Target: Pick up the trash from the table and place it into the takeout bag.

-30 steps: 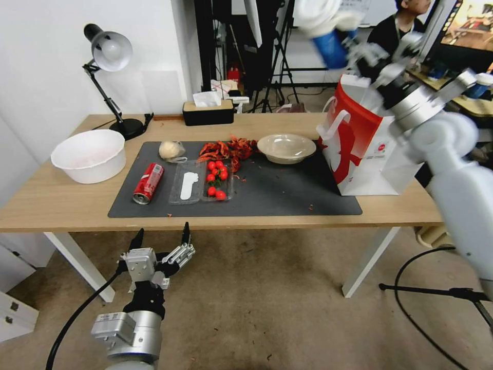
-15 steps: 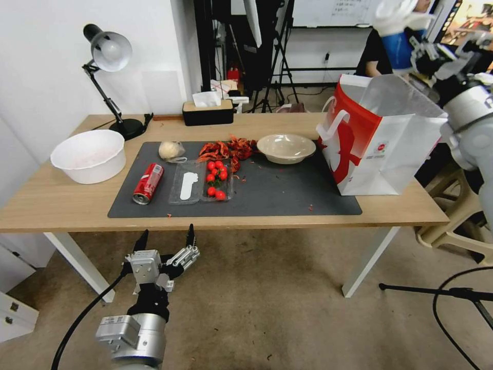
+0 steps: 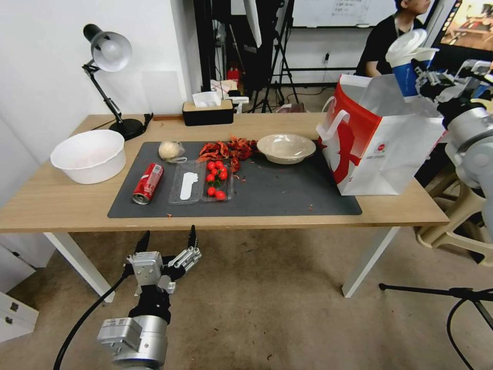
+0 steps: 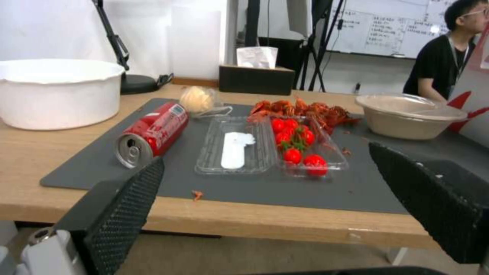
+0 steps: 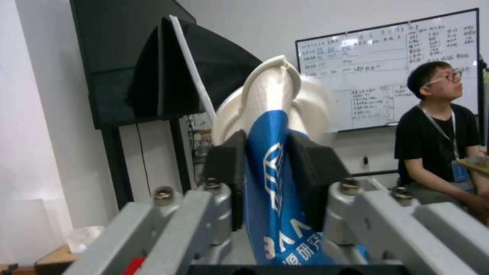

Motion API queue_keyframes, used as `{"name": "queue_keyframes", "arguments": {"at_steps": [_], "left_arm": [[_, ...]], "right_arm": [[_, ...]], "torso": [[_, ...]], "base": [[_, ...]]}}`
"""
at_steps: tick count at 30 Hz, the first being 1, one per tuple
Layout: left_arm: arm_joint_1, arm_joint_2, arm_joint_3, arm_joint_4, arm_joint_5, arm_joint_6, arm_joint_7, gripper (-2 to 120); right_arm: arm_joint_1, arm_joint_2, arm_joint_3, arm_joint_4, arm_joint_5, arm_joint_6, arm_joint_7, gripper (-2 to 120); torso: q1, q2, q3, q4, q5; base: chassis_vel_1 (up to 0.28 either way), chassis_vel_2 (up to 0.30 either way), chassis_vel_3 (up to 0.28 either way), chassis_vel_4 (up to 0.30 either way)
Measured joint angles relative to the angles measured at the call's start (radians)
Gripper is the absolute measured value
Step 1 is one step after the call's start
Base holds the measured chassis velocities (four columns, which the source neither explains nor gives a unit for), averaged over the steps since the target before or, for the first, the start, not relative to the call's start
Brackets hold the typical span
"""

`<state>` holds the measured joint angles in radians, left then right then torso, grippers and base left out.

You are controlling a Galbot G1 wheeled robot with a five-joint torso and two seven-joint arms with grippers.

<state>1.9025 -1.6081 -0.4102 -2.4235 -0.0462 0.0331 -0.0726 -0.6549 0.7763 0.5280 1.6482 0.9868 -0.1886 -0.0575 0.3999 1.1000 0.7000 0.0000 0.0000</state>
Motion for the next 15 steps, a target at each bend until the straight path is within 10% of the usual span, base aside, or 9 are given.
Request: {"name": "queue_keyframes", "arguments": {"at_steps": [15], "left_arm": [[-0.001, 0.000, -0.001, 0.002, 0.001, -0.004, 0.000, 100]], "right_arm": [[-0.009, 0.019, -0.014, 0.007, -0.016, -0.008, 0.003, 84]], "torso": [[0.000, 0.000, 0.000, 0.0000, -0.0001]], "base": [[0.000, 0.000, 0.000, 0.000]]}}
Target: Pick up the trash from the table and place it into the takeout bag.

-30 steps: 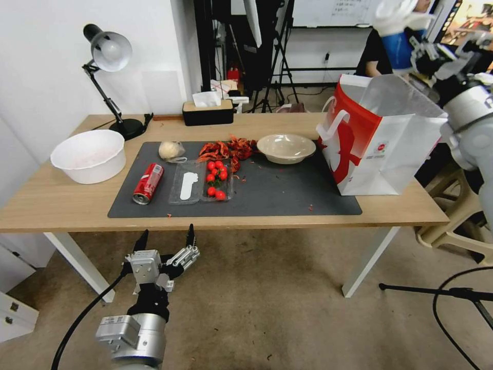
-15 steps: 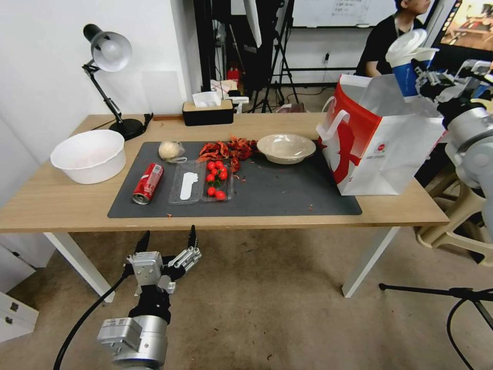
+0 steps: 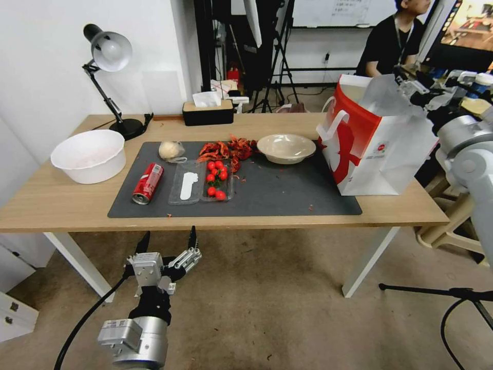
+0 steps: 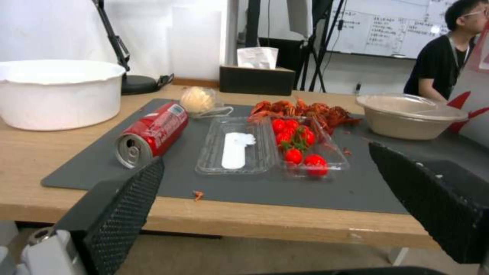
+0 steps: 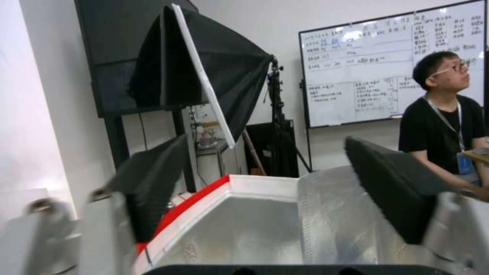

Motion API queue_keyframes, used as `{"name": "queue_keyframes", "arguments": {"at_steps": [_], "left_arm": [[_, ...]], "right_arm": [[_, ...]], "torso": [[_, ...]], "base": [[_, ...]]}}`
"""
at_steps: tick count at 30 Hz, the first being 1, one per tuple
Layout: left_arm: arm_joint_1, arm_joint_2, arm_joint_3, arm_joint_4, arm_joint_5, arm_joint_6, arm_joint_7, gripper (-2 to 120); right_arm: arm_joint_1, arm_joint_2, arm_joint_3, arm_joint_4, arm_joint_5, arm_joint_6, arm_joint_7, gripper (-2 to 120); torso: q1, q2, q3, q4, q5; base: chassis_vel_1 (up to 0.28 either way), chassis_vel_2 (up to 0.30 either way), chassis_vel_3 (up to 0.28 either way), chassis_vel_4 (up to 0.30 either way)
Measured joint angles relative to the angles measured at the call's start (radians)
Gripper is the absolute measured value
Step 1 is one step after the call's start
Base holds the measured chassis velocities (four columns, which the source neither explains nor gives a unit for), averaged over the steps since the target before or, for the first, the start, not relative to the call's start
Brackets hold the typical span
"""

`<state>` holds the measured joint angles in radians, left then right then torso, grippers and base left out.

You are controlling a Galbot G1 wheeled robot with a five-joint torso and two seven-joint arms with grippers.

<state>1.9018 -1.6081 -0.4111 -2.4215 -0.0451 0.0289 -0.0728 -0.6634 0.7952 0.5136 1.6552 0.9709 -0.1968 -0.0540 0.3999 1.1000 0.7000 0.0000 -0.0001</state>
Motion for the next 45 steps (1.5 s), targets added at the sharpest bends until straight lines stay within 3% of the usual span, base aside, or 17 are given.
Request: {"name": "queue_keyframes", "arguments": {"at_steps": [6, 19, 30, 37, 45], "left_arm": [[-0.001, 0.000, -0.001, 0.000, 0.000, 0.000, 0.000, 100], [0.002, 0.000, -0.005, 0.000, -0.002, 0.000, 0.001, 100], [0.004, 0.000, -0.006, -0.002, -0.003, -0.003, 0.002, 100], [0.003, 0.000, -0.015, -0.005, -0.012, -0.005, 0.003, 100], [0.011, 0.000, -0.024, -0.006, -0.026, -0.010, 0.003, 100]], "right_arm": [[-0.003, 0.001, -0.002, 0.007, 0.000, -0.006, -0.002, 99], [-0.045, 0.013, 0.002, 0.073, 0.009, -0.021, 0.037, 100], [-0.114, 0.022, 0.001, 0.231, 0.050, -0.011, 0.120, 100], [-0.312, 0.027, 0.003, 0.427, -0.007, 0.052, 0.135, 100], [-0.522, 0.066, 0.020, 0.493, -0.168, 0.121, 0.103, 100]], "torso": [[0.000, 0.000, 0.000, 0.0000, 0.0000], [0.000, 0.000, 0.000, -0.0001, 0.0000], [0.000, 0.000, 0.000, 0.0000, -0.0001], [0.000, 0.000, 0.000, 0.0001, -0.0001], [0.000, 0.000, 0.000, 0.0001, 0.0000]], "base": [[0.000, 0.000, 0.000, 0.000], [0.000, 0.000, 0.000, 0.000], [0.000, 0.000, 0.000, 0.000], [0.000, 0.000, 0.000, 0.000], [0.000, 0.000, 0.000, 0.000]]}}
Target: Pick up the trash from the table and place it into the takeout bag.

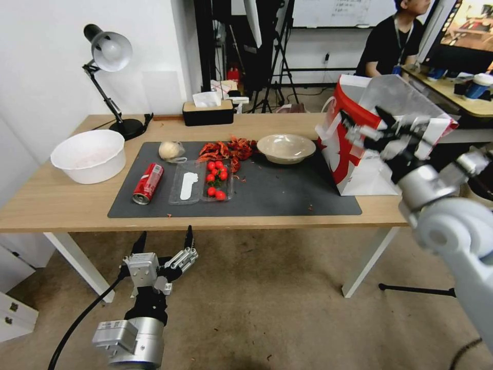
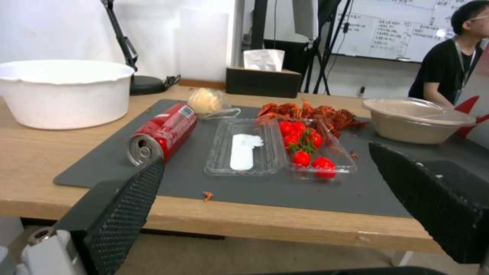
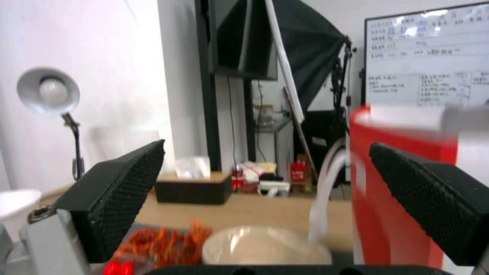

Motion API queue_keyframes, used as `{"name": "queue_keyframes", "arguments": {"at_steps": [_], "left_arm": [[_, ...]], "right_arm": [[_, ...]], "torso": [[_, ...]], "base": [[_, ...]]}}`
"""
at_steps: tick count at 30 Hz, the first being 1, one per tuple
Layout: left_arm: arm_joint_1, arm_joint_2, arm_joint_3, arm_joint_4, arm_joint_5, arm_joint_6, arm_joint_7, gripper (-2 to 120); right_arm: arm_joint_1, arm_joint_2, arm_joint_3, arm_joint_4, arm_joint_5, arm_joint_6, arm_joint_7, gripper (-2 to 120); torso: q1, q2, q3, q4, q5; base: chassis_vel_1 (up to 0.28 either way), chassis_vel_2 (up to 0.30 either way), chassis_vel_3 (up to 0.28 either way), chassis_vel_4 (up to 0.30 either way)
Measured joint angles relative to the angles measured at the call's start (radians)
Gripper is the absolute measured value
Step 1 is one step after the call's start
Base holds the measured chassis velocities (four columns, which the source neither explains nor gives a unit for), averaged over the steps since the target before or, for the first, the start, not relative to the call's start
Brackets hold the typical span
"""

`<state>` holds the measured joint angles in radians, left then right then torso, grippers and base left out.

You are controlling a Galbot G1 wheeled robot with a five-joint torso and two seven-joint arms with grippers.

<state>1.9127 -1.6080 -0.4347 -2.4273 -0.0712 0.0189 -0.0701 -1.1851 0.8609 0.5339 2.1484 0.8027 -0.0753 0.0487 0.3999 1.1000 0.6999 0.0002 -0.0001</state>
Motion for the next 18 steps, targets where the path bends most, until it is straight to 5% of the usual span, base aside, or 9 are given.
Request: {"name": "queue_keyframes", "arguments": {"at_steps": [6, 18], "left_arm": [[-0.003, 0.000, -0.013, 0.019, -0.012, -0.012, 0.000, 100], [-0.014, 0.000, -0.022, 0.030, -0.021, -0.015, -0.001, 100]], "right_arm": [[-0.217, 0.109, 0.000, 0.013, -0.136, 0.114, -0.008, 100], [-0.409, 0.250, -0.041, 0.006, -0.297, 0.261, 0.028, 100]], "torso": [[0.000, 0.000, 0.000, -0.0004, 0.0000], [0.000, 0.000, 0.000, -0.0001, 0.0000]], "base": [[0.000, 0.000, 0.000, 0.000], [0.000, 0.000, 0.000, 0.000]]}}
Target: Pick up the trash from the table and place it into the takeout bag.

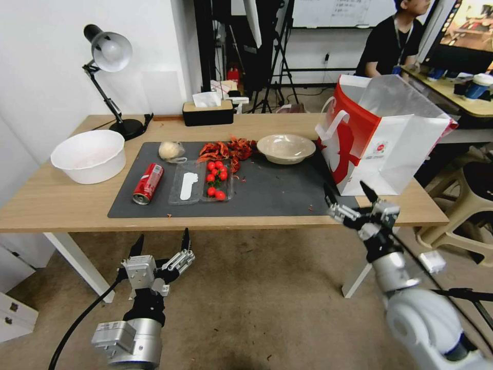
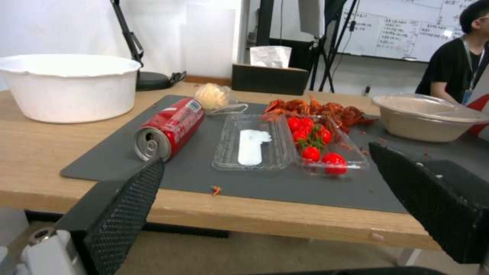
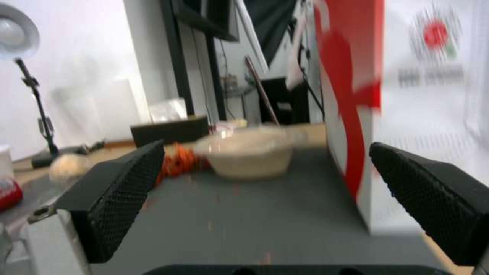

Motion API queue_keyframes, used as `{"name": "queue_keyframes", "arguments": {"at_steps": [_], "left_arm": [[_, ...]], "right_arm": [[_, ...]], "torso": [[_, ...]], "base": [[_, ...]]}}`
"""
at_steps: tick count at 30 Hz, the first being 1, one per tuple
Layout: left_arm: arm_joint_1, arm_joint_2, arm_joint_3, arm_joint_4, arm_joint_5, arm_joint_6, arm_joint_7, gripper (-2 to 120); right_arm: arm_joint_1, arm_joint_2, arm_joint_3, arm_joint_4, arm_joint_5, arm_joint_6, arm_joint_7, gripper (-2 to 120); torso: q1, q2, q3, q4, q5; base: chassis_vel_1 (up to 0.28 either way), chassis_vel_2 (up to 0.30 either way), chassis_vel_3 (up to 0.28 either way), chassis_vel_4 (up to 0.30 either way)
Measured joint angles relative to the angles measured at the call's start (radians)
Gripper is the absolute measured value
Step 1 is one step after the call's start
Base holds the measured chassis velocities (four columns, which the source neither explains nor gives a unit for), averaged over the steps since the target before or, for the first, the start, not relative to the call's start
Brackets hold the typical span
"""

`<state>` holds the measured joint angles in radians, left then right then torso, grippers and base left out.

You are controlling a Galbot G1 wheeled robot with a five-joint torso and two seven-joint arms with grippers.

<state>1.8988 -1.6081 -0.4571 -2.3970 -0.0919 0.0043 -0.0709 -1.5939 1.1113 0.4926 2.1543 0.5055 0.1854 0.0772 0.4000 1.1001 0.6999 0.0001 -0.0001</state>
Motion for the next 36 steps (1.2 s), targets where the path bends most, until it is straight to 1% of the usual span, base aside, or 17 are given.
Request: {"name": "queue_keyframes", "arguments": {"at_steps": [4, 6, 10, 22, 36], "left_arm": [[0.000, 0.000, -0.002, 0.001, -0.002, 0.000, 0.000, 100], [0.000, 0.000, -0.002, 0.003, -0.003, 0.001, -0.001, 100], [0.000, 0.000, -0.002, 0.006, -0.003, 0.000, -0.001, 100], [-0.001, 0.000, -0.004, 0.020, -0.002, -0.004, -0.001, 100], [-0.013, 0.000, -0.008, 0.035, -0.005, -0.006, -0.002, 100]], "right_arm": [[-0.048, 0.024, -0.007, -0.009, -0.019, 0.030, -0.003, 100], [-0.110, 0.042, -0.010, -0.030, -0.035, 0.070, -0.020, 100], [-0.131, 0.049, -0.010, -0.048, -0.043, 0.090, -0.026, 100], [-0.107, 0.079, -0.041, -0.082, -0.086, 0.093, -0.024, 100], [-0.081, 0.074, -0.059, -0.094, -0.118, 0.079, -0.021, 100]], "torso": [[0.000, 0.000, 0.000, -0.0002, 0.0000], [0.000, 0.000, 0.000, -0.0002, 0.0000], [0.000, 0.000, 0.000, 0.0000, 0.0000], [0.000, 0.000, 0.000, -0.0001, 0.0001], [0.000, 0.000, 0.000, -0.0002, 0.0000]], "base": [[0.000, 0.000, 0.000, 0.000], [0.000, 0.000, 0.000, 0.000], [0.000, 0.000, 0.000, 0.000], [0.000, 0.000, 0.000, 0.000], [0.000, 0.000, 0.000, 0.000]]}}
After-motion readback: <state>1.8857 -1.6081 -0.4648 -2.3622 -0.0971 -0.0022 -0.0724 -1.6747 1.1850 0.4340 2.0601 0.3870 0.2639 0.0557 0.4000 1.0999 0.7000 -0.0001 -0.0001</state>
